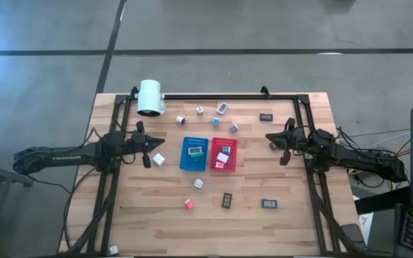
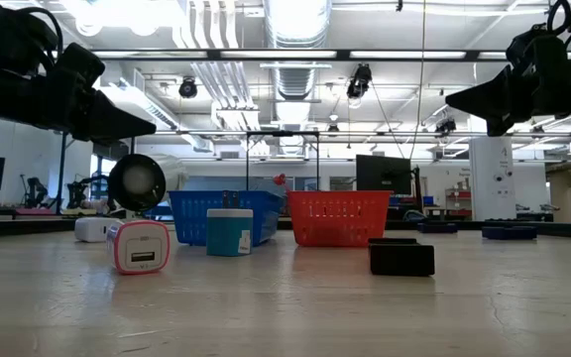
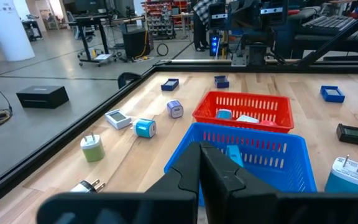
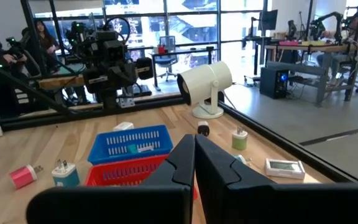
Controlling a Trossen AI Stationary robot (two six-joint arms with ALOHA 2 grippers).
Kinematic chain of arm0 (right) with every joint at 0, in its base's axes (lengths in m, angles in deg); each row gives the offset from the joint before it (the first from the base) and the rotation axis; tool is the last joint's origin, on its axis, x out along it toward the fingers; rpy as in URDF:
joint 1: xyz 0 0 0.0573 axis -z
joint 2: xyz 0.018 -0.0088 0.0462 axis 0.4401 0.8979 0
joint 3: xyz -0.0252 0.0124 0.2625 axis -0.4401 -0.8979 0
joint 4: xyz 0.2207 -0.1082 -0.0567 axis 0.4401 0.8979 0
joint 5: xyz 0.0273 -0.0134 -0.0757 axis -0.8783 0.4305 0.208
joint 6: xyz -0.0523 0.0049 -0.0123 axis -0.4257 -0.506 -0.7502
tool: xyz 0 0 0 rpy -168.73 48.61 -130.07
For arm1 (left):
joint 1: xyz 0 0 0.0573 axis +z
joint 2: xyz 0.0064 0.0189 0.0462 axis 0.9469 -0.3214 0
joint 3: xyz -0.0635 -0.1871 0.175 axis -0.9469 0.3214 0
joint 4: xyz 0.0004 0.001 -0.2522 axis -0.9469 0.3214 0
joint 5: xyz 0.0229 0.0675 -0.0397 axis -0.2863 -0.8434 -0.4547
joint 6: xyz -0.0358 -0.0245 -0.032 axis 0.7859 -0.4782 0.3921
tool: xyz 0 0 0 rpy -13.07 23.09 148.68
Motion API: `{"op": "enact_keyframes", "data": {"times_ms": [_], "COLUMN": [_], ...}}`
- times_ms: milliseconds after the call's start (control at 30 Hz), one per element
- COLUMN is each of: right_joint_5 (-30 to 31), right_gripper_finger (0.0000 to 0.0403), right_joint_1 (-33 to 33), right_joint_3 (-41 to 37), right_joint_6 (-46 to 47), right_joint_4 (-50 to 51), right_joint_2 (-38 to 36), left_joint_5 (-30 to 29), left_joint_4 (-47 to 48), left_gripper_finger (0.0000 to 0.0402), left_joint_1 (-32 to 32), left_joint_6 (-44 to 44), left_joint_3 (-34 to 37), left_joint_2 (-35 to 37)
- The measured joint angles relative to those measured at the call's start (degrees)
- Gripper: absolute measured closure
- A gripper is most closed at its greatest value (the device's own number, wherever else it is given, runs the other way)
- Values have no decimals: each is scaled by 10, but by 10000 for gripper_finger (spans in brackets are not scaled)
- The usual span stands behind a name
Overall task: Pick & Place Office items
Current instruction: Put the dark blue digital clock into the blue bin
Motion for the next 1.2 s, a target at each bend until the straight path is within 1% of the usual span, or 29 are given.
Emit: {"op": "enact_keyframes", "data": {"times_ms": [233, 467, 633, 767, 1200], "right_joint_5": [0, 0, 0, -1, -1], "right_gripper_finger": [394, 394, 394, 394, 394], "right_joint_1": [0, 0, 0, 0, 0], "right_joint_3": [0, 0, 0, 0, 0], "right_joint_6": [3, 3, 1, 1, 1], "right_joint_4": [0, 1, 2, 7, 13], "right_joint_2": [0, 1, 1, 1, 1], "left_joint_5": [0, 0, 0, 1, 5], "left_joint_4": [-11, -27, -28, -26, -26], "left_gripper_finger": [390, 390, 390, 390, 390], "left_joint_1": [0, 0, 0, 0, 0], "left_joint_6": [27, 28, 28, 45, 47], "left_joint_3": [0, -1, -16, -17, -16], "left_joint_2": [0, 0, 0, 0, 0]}}
